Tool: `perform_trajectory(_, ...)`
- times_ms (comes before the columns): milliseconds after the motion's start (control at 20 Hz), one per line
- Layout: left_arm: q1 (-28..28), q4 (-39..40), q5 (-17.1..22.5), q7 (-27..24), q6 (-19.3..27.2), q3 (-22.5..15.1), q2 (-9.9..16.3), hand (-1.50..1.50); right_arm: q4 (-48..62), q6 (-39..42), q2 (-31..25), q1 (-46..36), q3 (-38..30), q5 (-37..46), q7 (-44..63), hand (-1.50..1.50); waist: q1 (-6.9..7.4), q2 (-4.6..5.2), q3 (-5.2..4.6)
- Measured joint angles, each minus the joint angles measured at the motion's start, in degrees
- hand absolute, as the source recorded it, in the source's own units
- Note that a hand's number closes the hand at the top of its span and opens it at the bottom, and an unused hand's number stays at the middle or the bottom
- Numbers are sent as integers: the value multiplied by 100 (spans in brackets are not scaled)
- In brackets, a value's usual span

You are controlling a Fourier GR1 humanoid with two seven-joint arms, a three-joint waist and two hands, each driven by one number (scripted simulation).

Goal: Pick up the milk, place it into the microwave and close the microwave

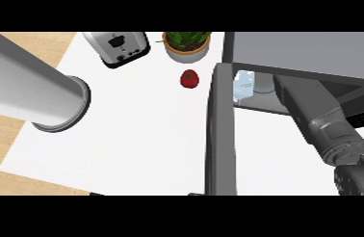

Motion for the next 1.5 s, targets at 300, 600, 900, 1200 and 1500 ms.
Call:
perform_trajectory(300, 116, -3, -225, -13, -76, -191, -234, -150, 8, -189, 100, -17, -12, 6, -29, -150, -129, -52, -50)
perform_trajectory(600, 260, -46, -540, -150, -283, -408, -563, -150, 31, 140, 154, 25, -43, -44, 29, -150, -306, -165, -107)
perform_trajectory(900, 352, 61, -835, -277, -727, -885, -887, -150, -39, 1238, 79, 212, -186, -229, -92, -150, -535, -295, -178)
perform_trajectory(1200, 373, 313, -1300, -286, -1229, -1399, -1063, -150, -170, 2347, 269, 571, -386, -497, -480, -150, -741, -407, -211)
perform_trajectory(1500, 209, 572, -2161, -452, -1503, -1768, -1359, -150, -350, 3150, 611, 1088, -489, -730, -840, -150, -938, -527, -232)
